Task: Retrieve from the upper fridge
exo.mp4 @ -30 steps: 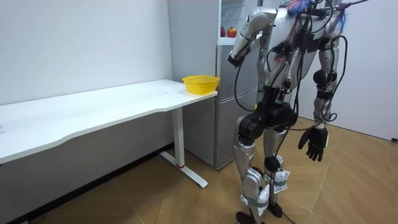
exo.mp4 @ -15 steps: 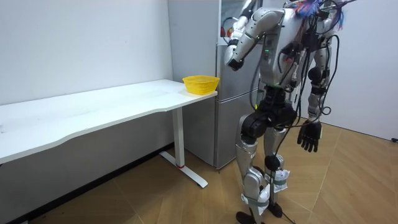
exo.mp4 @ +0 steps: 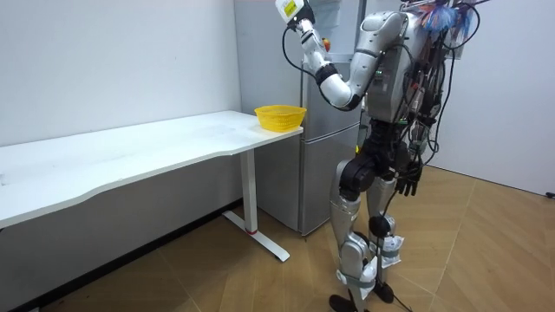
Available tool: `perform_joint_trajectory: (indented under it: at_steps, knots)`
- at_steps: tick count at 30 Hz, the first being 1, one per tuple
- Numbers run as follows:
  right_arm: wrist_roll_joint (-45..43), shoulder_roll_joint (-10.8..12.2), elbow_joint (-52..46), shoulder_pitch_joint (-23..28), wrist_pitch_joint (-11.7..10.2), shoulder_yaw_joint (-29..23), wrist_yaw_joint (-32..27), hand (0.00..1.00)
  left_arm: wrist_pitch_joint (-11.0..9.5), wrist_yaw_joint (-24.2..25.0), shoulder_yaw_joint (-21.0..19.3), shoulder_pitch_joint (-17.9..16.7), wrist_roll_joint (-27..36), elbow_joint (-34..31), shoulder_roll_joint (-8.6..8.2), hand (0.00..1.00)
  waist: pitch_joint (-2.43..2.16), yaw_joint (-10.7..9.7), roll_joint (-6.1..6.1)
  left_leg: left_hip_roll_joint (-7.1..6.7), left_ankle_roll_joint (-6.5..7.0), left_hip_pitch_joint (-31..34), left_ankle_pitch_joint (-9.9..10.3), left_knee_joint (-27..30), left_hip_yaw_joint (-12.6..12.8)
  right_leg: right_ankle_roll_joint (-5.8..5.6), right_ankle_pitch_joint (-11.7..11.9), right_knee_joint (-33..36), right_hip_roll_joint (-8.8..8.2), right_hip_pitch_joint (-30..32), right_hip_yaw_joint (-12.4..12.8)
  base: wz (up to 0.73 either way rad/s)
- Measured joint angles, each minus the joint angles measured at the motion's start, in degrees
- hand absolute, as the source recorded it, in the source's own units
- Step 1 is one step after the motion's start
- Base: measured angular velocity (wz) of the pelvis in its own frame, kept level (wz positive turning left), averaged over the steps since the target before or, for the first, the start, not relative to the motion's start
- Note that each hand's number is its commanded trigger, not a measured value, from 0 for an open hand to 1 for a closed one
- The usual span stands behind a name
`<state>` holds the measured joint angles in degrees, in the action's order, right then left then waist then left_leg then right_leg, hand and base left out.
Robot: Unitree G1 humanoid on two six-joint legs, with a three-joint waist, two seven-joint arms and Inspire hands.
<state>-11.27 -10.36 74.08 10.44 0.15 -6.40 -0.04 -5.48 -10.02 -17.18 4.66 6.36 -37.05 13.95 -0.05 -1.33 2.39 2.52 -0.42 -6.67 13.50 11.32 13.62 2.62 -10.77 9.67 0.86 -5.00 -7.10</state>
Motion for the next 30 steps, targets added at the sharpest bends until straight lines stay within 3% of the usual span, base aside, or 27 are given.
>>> perform_joint_trajectory:
  at_steps: [4,7,9,11,16,20,21,23,24,26,30]
  knots:
    - [-0.4,-0.2,-0.4,0.5,0.0,-0.1,-1.3,0.0,-2.7,-6.0,-6.6,-5.0,0.6,0.2,-0.2,0.0,-0.12,1.5,0.77,-0.14,0.0,-0.5,-0.1,-0.2,-0.1,0.12,-0.5,0.6,-0.1,0.0,0.0,-0.02]
    - [-0.7,-0.3,-0.5,1.4,0.2,-1.3,-2.0,0.0,-2.9,-9.6,-12.0,-10.0,0.4,2.1,-0.9,0.0,-0.16,3.5,0.71,-0.23,-0.01,-0.9,-0.1,-0.3,-0.1,0.16,-1.1,1.2,-0.16,0.1,0.5,-0.02]
    - [-0.7,-0.3,-0.5,1.6,0.7,-2.0,-2.3,0.0,-3.3,-12.2,-14.9,-12.1,0.8,5.2,-1.12,0.0,-0.16,3.9,0.59,-0.29,-0.07,-0.9,-0.1,-0.5,-0.6,0.17,-1.2,1.2,-0.2,0.0,0.0,0.13]
    - [-0.6,-0.5,-0.4,2.0,1.0,-1.9,-2.4,0.0,-3.6,-15.3,-16.1,-14.8,3.4,13.0,-1.41,0.0,-0.14,4.5,0.6,-0.45,-0.07,-1.1,-0.1,-0.5,-1.5,0.11,-1.2,1.1,-0.37,-0.7,-0.9,0.16]
    - [-0.7,0.2,-1.2,2.0,2.8,-1.5,-2.3,0.0,-1.9,-20.5,-15.2,-20.9,11.7,27.8,-4.61,0.0,0.1,5.0,-0.06,-0.59,-0.06,-0.9,-0.1,-0.5,-2.2,0.07,-1.3,1.2,-0.5,-0.7,-1.1,0.06]
    - [-0.8,0.4,-3.0,2.3,4.5,-1.8,-2.0,0.0,-1.5,-22.3,-12.6,-23.1,14.3,46.0,-4.86,0.0,-0.18,4.9,-0.75,-0.95,0.07,-0.3,-0.2,-0.4,-3.5,-0.06,-1.3,1.2,-0.85,-0.5,-2.2,0.11]
    - [-0.8,0.4,-3.0,2.2,4.7,-1.8,-1.8,0.0,-1.5,-22.0,-11.9,-23.3,15.5,48.9,-4.82,0.0,-0.22,4.9,-0.75,-0.97,0.08,-0.3,-0.2,-0.4,-3.5,-0.07,-1.3,1.2,-0.89,-0.5,-2.4,0.05]
    - [-0.8,0.5,-3.1,1.8,4.9,-1.9,-1.0,0.0,-0.8,-21.3,-9.4,-23.2,19.0,62.4,-5.05,0.0,-0.28,4.9,-0.77,-1.05,0.13,-0.3,-0.2,-0.5,-3.5,-0.1,-1.3,1.2,-0.97,-0.6,-2.4,0.0]
    - [-0.9,0.5,-3.1,1.7,4.9,-2.1,-0.6,0.0,-0.5,-20.7,-8.9,-23.3,19.8,65.3,-5.39,0.0,-0.28,4.9,-0.76,-1.05,0.15,-0.3,-0.2,-0.6,-3.5,-0.12,-1.3,1.1,-0.97,-0.6,-2.4,0.0]
    - [-1.5,0.5,-3.0,0.8,5.0,-2.3,0.3,0.0,0.9,-17.6,-6.5,-23.5,22.5,77.1,-6.18,0.0,-0.33,4.9,-0.68,-1.06,0.23,-0.5,-0.1,-1.1,-3.4,-0.17,-1.3,1.1,-0.95,-0.7,-2.3,0.0]
    - [-1.8,0.4,-3.0,1.0,5.0,-3.2,0.4,0.0,2.8,-12.0,-5.7,-23.8,22.8,92.1,-6.42,0.0,-0.26,4.8,-0.7,-1.03,0.24,-1.1,-0.1,-1.6,-3.0,-0.22,-1.4,0.9,-0.82,-1.0,-1.7,-0.04]
